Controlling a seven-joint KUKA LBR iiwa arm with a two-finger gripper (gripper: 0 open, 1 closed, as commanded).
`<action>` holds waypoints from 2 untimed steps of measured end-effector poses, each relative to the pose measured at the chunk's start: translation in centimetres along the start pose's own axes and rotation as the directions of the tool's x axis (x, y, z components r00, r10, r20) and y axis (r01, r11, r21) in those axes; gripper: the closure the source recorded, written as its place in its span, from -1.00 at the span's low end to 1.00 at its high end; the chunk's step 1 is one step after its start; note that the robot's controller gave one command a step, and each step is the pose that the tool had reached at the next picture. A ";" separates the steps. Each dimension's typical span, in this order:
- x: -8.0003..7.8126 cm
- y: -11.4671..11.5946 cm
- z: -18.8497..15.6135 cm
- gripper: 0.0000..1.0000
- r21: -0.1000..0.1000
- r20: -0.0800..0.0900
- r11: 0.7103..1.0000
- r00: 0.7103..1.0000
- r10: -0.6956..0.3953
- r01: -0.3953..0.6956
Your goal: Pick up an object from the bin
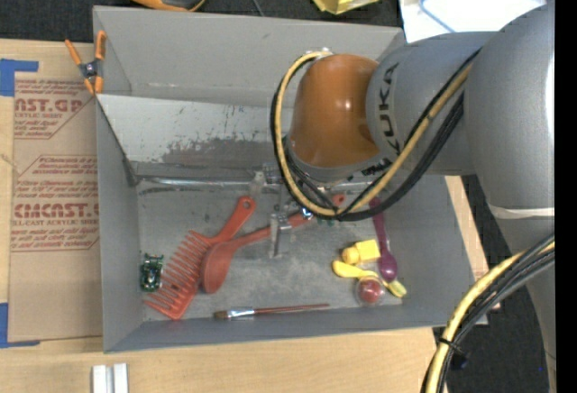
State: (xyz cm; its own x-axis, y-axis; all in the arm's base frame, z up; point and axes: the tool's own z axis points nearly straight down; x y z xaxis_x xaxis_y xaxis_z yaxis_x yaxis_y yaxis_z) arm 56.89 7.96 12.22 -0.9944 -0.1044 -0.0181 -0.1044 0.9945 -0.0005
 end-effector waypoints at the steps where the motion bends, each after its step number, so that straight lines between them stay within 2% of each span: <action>1: -0.3 3.7 2.3 -1.00 -0.006 -0.011 0.974 0.974 -0.226 0.226; 2: -1.2 4.0 5.2 -1.00 -0.002 -0.001 0.764 0.764 -0.646 0.646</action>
Offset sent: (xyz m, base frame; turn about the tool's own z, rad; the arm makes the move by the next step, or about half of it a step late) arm 0.0087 0.0401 -0.0522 -0.7024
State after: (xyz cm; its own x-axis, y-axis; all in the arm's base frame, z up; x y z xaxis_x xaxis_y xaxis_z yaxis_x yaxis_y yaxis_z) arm 57.79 12.09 7.01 -0.6918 -0.7219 -0.0125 -0.7219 0.6919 -0.0099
